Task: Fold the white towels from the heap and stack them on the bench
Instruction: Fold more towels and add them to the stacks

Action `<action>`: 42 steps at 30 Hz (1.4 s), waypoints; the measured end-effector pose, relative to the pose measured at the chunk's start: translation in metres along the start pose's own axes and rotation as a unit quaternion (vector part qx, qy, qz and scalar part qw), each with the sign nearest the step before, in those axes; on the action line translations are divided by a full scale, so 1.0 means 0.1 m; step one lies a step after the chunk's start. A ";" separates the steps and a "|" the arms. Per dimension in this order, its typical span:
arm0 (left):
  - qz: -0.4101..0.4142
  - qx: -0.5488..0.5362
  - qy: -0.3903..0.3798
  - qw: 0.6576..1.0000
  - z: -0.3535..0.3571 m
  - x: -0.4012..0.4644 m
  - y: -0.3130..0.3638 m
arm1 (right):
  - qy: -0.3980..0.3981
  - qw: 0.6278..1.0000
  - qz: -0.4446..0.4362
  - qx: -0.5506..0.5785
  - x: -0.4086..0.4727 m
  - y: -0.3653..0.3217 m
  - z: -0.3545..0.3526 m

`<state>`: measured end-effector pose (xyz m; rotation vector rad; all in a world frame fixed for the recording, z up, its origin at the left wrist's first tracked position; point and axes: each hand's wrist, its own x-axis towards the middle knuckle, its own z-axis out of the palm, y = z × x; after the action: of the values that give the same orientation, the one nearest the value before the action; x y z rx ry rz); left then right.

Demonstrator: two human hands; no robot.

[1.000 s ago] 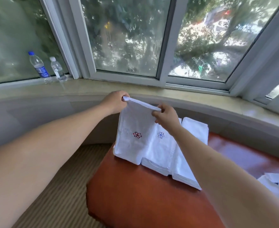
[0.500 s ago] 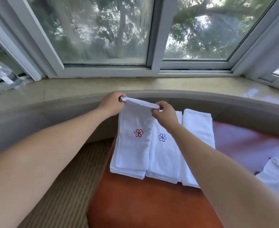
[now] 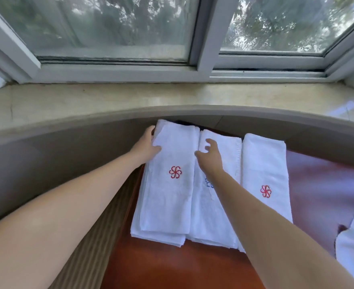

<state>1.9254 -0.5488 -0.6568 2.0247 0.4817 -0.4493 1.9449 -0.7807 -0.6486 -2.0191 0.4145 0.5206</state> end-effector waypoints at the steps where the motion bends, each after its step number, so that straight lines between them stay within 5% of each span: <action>1: -0.009 -0.005 -0.010 1.000 0.05 -0.02 -0.12 | -0.013 0.999 0.032 -0.017 0.01 0.10 0.04; 4: -0.017 -0.006 -0.012 1.000 0.15 -0.10 -0.42 | -0.034 0.991 0.099 -0.082 -0.07 0.41 0.17; 9: -0.086 0.005 -0.022 0.996 0.21 -0.36 -0.71 | -0.044 0.982 0.087 -0.162 -0.32 0.65 0.31; 19: -0.137 0.075 -0.077 0.985 0.36 -0.95 -0.98 | -0.219 0.954 0.190 -0.079 -0.99 0.93 0.14; 24: -0.107 0.100 -0.060 0.987 0.40 -1.08 -0.99 | -0.228 0.954 0.193 -0.018 -1.29 1.20 0.16; 28: -0.131 0.121 -0.075 0.981 0.43 -1.12 -1.07 | -0.257 0.946 0.169 -0.099 -1.34 1.26 0.16; 32: -0.108 0.068 -0.057 0.990 0.39 -1.00 -0.95 | -0.215 0.945 0.083 -0.230 -1.14 1.07 0.11; 38: -0.076 0.062 -0.011 0.995 0.35 -0.63 -0.68 | -0.132 0.974 0.060 -0.174 -0.65 0.74 0.12; 42: 0.037 0.242 0.052 0.968 0.43 -0.46 -0.61 | -0.048 0.972 -0.019 -0.231 -0.44 0.61 0.16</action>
<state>1.8499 -0.5666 -0.6984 2.5387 0.3827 -0.4472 1.8745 -0.7920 -0.6766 -2.4273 0.2057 0.7414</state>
